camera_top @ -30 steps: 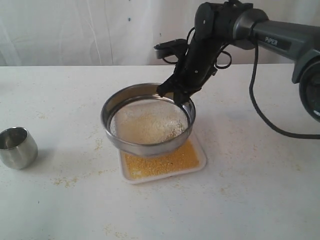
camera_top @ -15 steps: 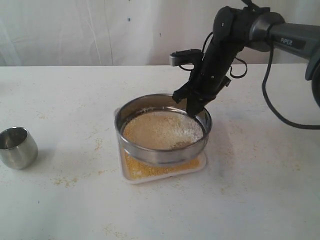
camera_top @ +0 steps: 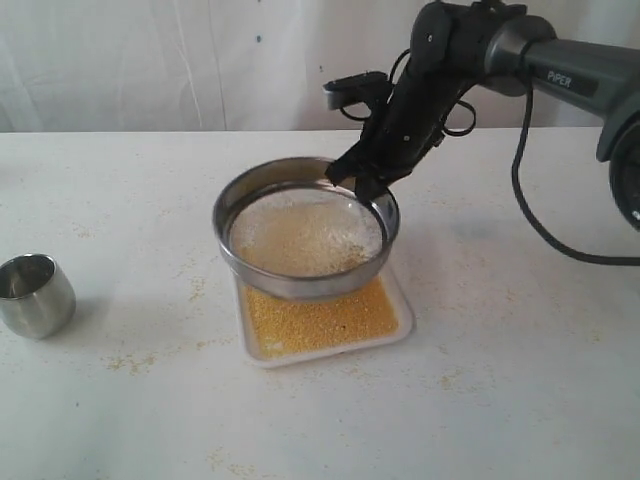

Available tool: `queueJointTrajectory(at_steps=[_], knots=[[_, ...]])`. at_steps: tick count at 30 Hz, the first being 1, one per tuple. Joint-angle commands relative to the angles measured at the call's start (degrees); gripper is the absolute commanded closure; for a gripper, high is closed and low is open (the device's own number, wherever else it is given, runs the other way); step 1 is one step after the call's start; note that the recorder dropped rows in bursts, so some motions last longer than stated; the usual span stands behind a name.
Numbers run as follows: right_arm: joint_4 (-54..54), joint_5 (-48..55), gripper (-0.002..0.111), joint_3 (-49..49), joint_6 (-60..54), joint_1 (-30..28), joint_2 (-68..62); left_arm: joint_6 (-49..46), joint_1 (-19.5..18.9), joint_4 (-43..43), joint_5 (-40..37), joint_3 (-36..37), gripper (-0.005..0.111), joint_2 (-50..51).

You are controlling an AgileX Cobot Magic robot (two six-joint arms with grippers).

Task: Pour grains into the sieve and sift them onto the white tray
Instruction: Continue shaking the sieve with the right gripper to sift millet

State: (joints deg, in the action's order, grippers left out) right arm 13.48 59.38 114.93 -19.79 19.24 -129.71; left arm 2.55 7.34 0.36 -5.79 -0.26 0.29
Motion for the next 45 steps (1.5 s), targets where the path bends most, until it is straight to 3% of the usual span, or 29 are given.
queueJointTrajectory(at_steps=[1, 3, 6, 7, 9, 10, 13, 14, 16, 18, 20, 23, 25, 26, 29, 33, 35, 37, 39, 42, 43, 45], knots=[[5.05, 10.58, 0.108, 0.38, -0.68, -0.51, 0.98, 0.09, -0.01, -0.36, 0.17, 0.26, 0.107, -0.29], [4.61, 10.58, 0.108, -1.03, -5.4, 0.5, 1.09, 0.09, -0.01, -0.36, 0.17, 0.26, 0.107, -0.29], [-3.82, -4.28, 0.108, -0.91, 0.73, 0.85, 0.54, 0.09, -0.01, -0.36, 0.17, 0.26, 0.107, -0.29], [-5.94, -4.18, 0.108, -0.6, 5.63, 0.74, 0.54, 0.09, -0.01, -0.36, 0.17, 0.26, 0.107, -0.29], [-4.71, 5.86, 0.108, -0.26, 9.01, 0.74, 0.66, 0.09, -0.01, -0.36, 0.17, 0.26, 0.107, -0.29], [-3.39, 10.58, 0.108, -0.39, 5.94, 0.74, 0.67, 0.09, -0.01, -0.36, 0.17, 0.26, 0.107, -0.29], [-2.62, 10.03, 0.108, -1.33, -9.01, 2.12, 0.29, 0.09, -0.01, -0.36, 0.17, 0.26, 0.107, -0.29], [-5.81, 3.15, 0.108, -1.33, -7.51, 2.37, -0.01, 0.09, -0.01, -0.36, 0.17, 0.26, 0.107, -0.29], [-12.2, -4.51, 0.108, -1.33, 6.45, 2.36, -0.01, 0.09, -0.01, -0.36, 0.17, 0.26, 0.107, -0.29], [-9.78, 3.88, 0.108, -0.72, 11.55, 2.14, 0.5, 0.09, -0.01, -0.36, 0.17, 0.26, 0.107, -0.29], [-2.18, 10.58, 0.108, -1.73, 1.78, 2.4, 0.8, 0.09, -0.01, -0.36, 0.17, 0.26, 0.107, -0.29], [1.82, 9.35, 0.108, -3.05, -10.36, 2.64, 0.63, 0.09, -0.01, -0.36, 0.17, 0.26, 0.107, -0.29], [-3.75, -1.95, 0.108, -2.2, -2.34, 2.25, 0.43, 0.09, -0.01, -0.36, 0.17, 0.26, 0.107, -0.29], [-5.23, -2.52, 0.108, -1.58, 2.66, 1.81, 0.43, 0.09, -0.01, -0.36, 0.17, 0.26, 0.107, -0.29], [-0.39, 9.63, 0.108, -0.34, 2.64, 0.72, 0.78, 0.09, -0.01, -0.36, 0.17, 0.26, 0.107, -0.29], [3.13, 7.99, 0.108, -1.02, -10.55, 0.72, 0.79, 0.09, -0.01, -0.36, 0.17, 0.26, 0.107, -0.29], [-2.4, -1.74, 0.108, -0.35, -2.61, 0.26, 0.64, 0.09, -0.01, -0.36, 0.17, 0.26, 0.107, -0.29], [-3.22, 1.73, 0.108, 0.76, 6.33, -0.5, 0.54, 0.09, -0.01, -0.36, 0.17, 0.26, 0.107, -0.29], [3.88, 10.58, 0.108, 0.49, -1.55, -0.63, 0.77, 0.09, -0.01, -0.36, 0.17, 0.26, 0.107, -0.29], [8.72, 10.58, 0.108, -2.42, -12.26, 0.23, 1.29, 0.09, -0.01, -0.36, 0.17, 0.26, 0.107, -0.29], [7.13, 5.94, 0.108, -2.42, -13.02, 0.22, 1.17, 0.09, -0.01, -0.36, 0.17, 0.26, 0.107, -0.29], [1.28, -3.66, 0.108, -2.3, -4.09, 0.06, 1.07, 0.09, -0.01, -0.36, 0.17, 0.26, 0.107, -0.29]])
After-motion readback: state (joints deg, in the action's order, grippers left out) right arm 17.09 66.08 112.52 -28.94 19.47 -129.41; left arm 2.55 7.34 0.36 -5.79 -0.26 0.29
